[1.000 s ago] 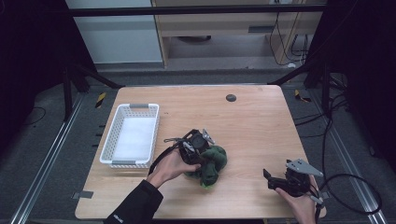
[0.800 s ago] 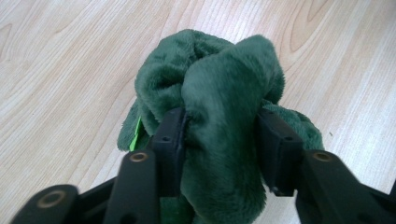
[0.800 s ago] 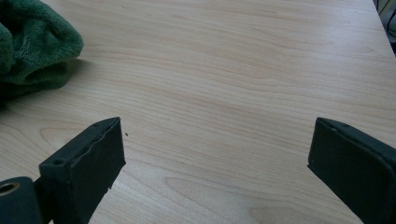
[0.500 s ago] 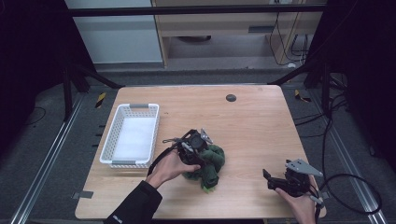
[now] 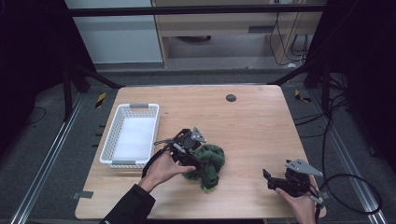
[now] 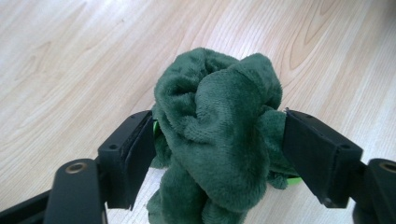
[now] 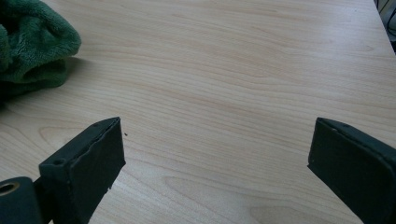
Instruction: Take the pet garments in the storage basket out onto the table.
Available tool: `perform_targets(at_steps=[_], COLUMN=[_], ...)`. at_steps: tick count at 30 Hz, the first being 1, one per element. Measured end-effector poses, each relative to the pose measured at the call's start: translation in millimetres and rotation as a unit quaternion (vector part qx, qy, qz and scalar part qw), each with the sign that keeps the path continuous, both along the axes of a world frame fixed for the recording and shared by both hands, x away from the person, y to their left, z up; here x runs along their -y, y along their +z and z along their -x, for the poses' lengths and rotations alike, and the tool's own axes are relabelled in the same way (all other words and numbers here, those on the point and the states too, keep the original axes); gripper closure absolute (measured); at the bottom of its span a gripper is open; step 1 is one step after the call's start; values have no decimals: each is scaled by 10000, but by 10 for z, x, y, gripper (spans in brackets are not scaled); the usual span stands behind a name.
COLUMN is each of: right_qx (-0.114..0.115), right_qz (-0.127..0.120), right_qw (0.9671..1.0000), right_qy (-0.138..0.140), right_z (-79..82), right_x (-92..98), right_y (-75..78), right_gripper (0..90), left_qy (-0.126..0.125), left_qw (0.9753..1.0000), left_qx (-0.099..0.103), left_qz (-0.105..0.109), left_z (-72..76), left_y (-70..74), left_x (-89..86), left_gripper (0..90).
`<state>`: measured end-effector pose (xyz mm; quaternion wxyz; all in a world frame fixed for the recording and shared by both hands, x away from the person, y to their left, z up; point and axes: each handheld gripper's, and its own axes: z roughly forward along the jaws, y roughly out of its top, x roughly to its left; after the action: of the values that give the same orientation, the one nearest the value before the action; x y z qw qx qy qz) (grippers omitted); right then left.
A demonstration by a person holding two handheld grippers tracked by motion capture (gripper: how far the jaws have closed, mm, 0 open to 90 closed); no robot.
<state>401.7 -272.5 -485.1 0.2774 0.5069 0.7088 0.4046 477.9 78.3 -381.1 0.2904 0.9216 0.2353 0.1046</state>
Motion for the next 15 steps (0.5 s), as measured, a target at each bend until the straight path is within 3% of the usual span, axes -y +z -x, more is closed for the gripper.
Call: perform_targets(at_steps=[6, 11, 15], right_qx=[-6, -20, -4], right_qz=[0, -8, 10], right_qw=[10000, 10000, 10000], right_qy=[-8, -6, -10], right_z=[0, 1, 1], right_x=[0, -3, 0], right_y=[-1, -2, -3], right_gripper=[36, 36, 36], left_qy=[177, 425, 598], left_qw=[9987, 9958, 9920], left_qx=[237, 403, 486], left_qz=[409, 708, 1000], left_z=[93, 161, 220], left_y=[54, 60, 41], left_x=[-166, -318, -451], left_gripper=[232, 233, 234])
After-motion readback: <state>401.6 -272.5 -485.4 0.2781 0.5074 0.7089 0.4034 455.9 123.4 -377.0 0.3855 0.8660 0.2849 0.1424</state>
